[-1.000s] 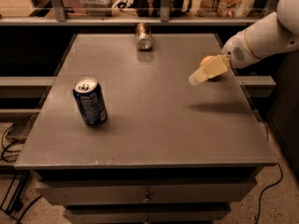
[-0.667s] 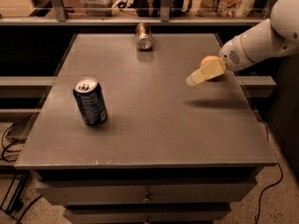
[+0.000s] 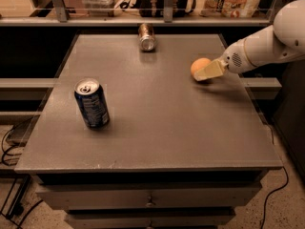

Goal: Move orange near orange can

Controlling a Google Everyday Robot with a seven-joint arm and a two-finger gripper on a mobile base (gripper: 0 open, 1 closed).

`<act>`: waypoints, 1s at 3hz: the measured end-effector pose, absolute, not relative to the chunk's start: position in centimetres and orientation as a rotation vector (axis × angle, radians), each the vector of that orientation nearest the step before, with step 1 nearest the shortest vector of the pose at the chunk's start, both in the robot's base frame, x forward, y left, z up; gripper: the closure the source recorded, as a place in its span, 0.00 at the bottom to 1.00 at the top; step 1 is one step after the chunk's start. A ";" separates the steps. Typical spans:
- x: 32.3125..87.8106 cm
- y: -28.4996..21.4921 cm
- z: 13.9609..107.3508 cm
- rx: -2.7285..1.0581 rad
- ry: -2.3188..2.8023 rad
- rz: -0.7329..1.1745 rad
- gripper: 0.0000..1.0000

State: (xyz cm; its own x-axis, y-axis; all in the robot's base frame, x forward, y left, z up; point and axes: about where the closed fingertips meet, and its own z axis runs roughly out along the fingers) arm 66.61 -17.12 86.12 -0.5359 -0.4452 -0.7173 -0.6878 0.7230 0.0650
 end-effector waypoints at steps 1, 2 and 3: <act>67.7 -17.3 86.0 -0.817 2.209 0.461 0.65; 68.5 -17.0 86.1 -0.795 2.190 0.478 0.88; 69.6 -16.4 87.9 -0.788 2.143 0.472 1.00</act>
Offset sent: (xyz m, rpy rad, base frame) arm 0.0283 0.0001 0.0062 0.0871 -0.0471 -0.0450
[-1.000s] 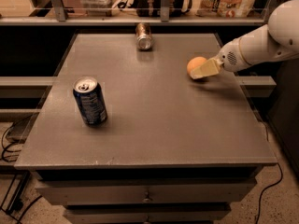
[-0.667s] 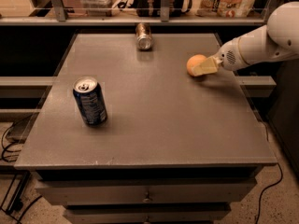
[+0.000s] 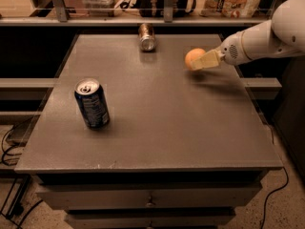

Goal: Move orange near orange can

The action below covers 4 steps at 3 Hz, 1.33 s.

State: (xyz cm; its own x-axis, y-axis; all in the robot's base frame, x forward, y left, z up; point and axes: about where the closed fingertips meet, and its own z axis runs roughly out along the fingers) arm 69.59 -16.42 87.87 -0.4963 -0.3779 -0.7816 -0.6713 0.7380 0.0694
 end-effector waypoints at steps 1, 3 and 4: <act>71.8 -15.1 90.4 -0.794 2.077 0.452 1.00; 77.1 -11.5 91.2 -0.813 2.066 0.423 1.00; 79.4 -10.1 90.0 -0.818 2.091 0.418 1.00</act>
Offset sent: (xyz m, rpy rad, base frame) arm 0.0815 0.0529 0.0539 -0.0071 -0.1221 0.0098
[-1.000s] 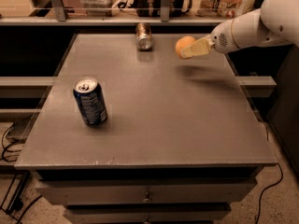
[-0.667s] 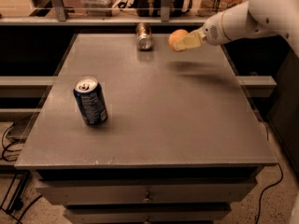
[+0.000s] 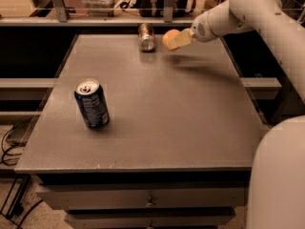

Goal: Move orange near orange can

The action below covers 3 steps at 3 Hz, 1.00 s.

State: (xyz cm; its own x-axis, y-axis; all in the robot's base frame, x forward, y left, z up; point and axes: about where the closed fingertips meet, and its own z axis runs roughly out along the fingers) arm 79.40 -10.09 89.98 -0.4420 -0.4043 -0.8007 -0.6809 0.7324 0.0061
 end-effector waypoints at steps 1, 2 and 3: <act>81.3 -8.8 88.2 -0.810 2.127 0.433 0.83; 82.4 -7.5 86.9 -0.810 2.148 0.455 0.59; 82.9 -7.0 86.5 -0.803 2.154 0.462 0.37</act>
Offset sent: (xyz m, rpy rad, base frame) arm 0.0460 0.0349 -0.0379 0.0134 0.0876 -0.0027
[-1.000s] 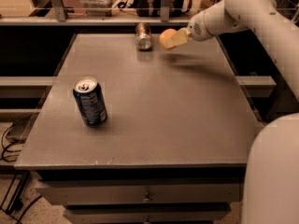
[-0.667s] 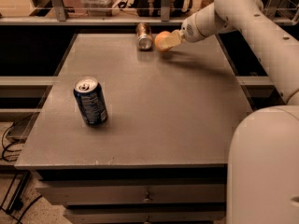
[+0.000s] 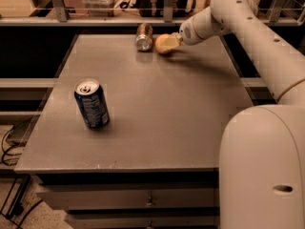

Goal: Move orange near orange can

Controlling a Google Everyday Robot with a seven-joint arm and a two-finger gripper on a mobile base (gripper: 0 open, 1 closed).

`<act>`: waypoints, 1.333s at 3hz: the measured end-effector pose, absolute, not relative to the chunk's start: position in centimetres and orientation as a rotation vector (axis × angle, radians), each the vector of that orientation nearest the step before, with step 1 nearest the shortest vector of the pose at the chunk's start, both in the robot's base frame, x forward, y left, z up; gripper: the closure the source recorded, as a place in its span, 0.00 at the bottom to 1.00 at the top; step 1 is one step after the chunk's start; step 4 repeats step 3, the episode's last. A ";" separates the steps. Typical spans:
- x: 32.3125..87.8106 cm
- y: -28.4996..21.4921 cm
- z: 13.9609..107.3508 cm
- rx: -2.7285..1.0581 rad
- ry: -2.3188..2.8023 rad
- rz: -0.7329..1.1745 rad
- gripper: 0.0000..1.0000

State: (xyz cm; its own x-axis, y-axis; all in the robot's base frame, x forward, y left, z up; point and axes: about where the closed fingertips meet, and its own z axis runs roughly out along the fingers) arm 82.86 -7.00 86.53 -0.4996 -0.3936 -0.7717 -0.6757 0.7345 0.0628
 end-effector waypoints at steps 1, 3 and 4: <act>82.6 -6.8 86.9 -0.812 2.142 0.476 0.14; 82.6 -6.5 86.6 -0.816 2.145 0.480 0.00; 82.6 -6.5 86.6 -0.816 2.145 0.480 0.00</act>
Offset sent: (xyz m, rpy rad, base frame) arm -0.0023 0.0020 0.0037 0.0085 -0.0043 0.0111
